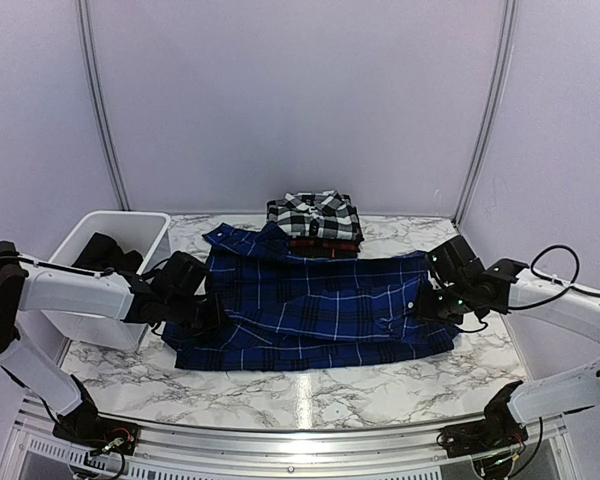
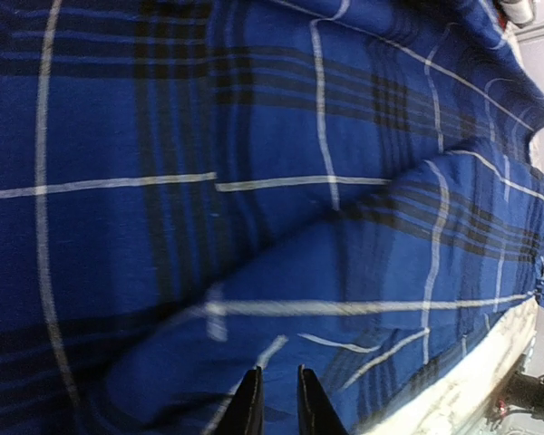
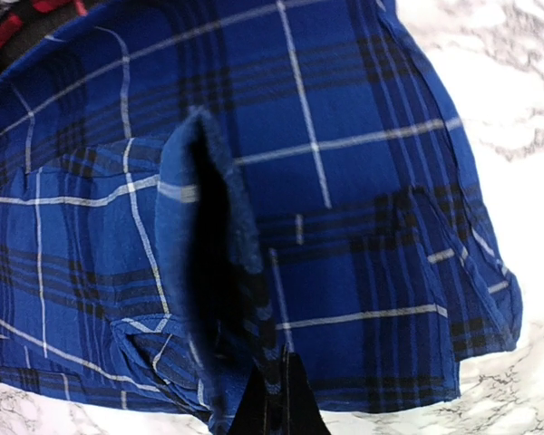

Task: Fold and stack the long sleeve shirts
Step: Fold the flattened shirt at the center of the board.

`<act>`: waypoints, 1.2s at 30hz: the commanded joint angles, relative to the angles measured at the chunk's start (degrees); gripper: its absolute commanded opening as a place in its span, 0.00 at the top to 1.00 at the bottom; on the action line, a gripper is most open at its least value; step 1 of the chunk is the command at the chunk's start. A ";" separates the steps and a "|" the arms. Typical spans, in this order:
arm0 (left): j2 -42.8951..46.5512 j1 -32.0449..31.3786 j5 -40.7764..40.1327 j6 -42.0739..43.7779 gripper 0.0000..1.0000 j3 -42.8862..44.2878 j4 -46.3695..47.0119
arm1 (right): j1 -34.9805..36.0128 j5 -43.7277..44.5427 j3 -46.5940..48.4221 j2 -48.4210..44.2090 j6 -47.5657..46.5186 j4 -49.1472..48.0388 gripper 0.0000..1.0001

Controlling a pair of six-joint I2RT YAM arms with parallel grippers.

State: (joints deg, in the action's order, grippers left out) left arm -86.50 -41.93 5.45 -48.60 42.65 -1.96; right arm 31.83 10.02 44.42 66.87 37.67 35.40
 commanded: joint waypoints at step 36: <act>7.65 -3.77 1.72 9.46 0.95 5.65 -6.17 | 1.11 -10.27 6.86 8.94 -2.05 -15.77 0.64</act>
State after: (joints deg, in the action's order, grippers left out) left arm -72.42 -45.63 6.42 -42.63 43.16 -8.05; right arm 31.79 3.14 48.38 71.64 36.53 28.84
